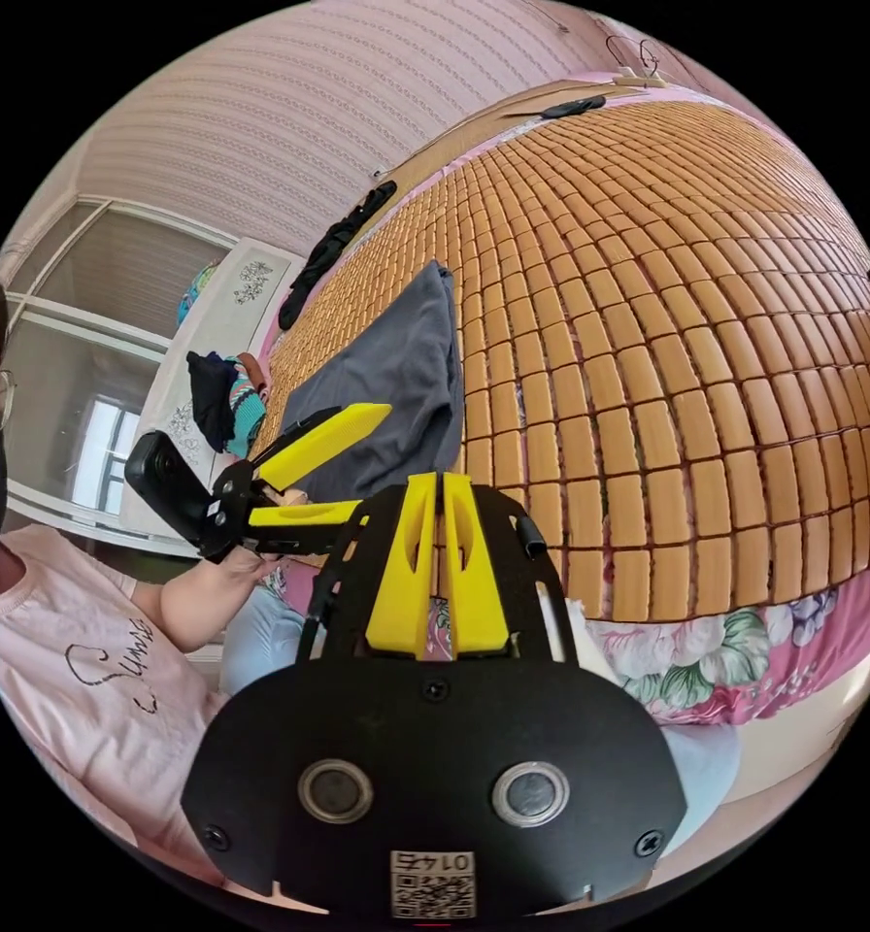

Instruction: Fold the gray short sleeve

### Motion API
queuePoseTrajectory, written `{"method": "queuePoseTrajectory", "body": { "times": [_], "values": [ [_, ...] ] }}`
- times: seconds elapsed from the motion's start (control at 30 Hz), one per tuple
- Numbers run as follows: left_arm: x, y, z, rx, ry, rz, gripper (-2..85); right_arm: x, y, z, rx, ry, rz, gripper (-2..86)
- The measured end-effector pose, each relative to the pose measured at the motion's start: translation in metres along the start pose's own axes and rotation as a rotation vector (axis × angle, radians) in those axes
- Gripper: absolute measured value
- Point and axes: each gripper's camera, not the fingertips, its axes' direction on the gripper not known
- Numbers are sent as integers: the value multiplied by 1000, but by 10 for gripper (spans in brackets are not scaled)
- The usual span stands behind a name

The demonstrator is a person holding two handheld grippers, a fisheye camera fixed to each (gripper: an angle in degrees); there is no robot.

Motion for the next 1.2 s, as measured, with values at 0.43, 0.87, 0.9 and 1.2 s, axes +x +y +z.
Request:
{"method": "queuePoseTrajectory", "body": {
  "times": [0.43, 0.87, 0.9, 1.2],
  "values": [
    [11, -13, 31, -89, -66, 19, 61, 18, -37, -74, 13, -341, -81, 11],
    [11, -12, 6, -24, -47, -9, -5, 74, -94, -75, 73, -416, 105, 116],
    [12, -12, 2, -22, -40, -9, -5, 76, -104, -71, 80, -454, 122, 114],
    [9, -10, -17, -19, -1, 1, -6, 56, -157, -61, 71, -334, 69, 65]
  ]
}}
